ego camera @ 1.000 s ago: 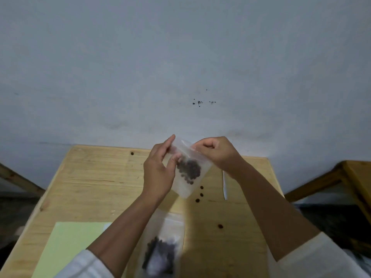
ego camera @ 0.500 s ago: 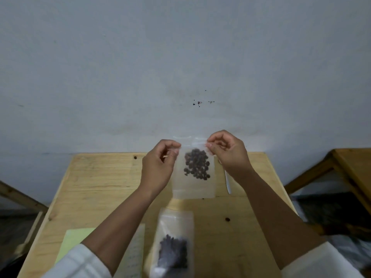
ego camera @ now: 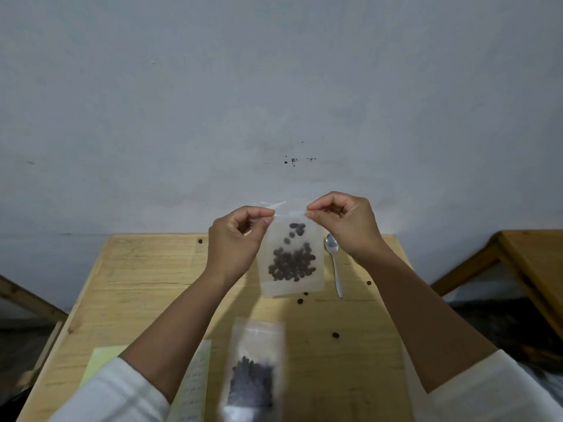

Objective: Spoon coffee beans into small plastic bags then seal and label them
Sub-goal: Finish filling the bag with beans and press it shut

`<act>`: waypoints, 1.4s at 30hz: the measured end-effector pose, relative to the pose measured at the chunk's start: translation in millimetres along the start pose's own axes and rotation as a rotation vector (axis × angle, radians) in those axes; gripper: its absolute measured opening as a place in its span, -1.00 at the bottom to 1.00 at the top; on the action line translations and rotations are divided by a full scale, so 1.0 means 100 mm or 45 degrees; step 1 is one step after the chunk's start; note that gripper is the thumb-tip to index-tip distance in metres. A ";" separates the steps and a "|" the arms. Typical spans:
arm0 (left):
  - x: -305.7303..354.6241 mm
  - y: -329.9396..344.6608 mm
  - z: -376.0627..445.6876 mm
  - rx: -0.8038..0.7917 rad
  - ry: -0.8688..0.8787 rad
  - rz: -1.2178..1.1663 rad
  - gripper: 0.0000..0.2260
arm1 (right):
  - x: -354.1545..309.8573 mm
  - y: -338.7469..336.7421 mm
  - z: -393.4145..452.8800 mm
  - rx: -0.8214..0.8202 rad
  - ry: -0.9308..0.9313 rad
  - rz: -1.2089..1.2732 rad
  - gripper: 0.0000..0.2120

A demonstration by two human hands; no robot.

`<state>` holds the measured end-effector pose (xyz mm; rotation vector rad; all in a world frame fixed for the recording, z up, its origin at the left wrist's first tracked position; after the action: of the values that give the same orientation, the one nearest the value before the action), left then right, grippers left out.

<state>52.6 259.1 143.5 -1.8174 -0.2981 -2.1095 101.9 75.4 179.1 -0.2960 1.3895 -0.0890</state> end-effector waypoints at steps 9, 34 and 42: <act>0.09 0.12 -0.07 -0.126 0.002 0.105 -0.93 | 0.06 0.00 -0.08 -0.134 0.034 0.078 -0.94; 0.13 0.29 -0.59 0.095 -0.120 0.284 -0.96 | 0.30 0.06 -0.50 -0.088 0.186 0.214 -0.86; -0.15 0.00 -0.72 0.178 -0.307 0.193 -0.93 | 0.49 0.27 -0.72 -0.354 0.271 0.161 -0.84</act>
<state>-11.6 233.5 117.3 -1.9456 -0.3456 -1.7267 37.3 79.0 114.2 -0.4386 1.6311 0.1837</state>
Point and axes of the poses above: each hand's wrist, its own z-axis towards the middle knuckle, its own y-axis out of the palm, x = y × z, the point moved 3 cm from there along z, towards the middle knuckle, and after that the axes turned 3 degrees about x, right-handed, at the moved point
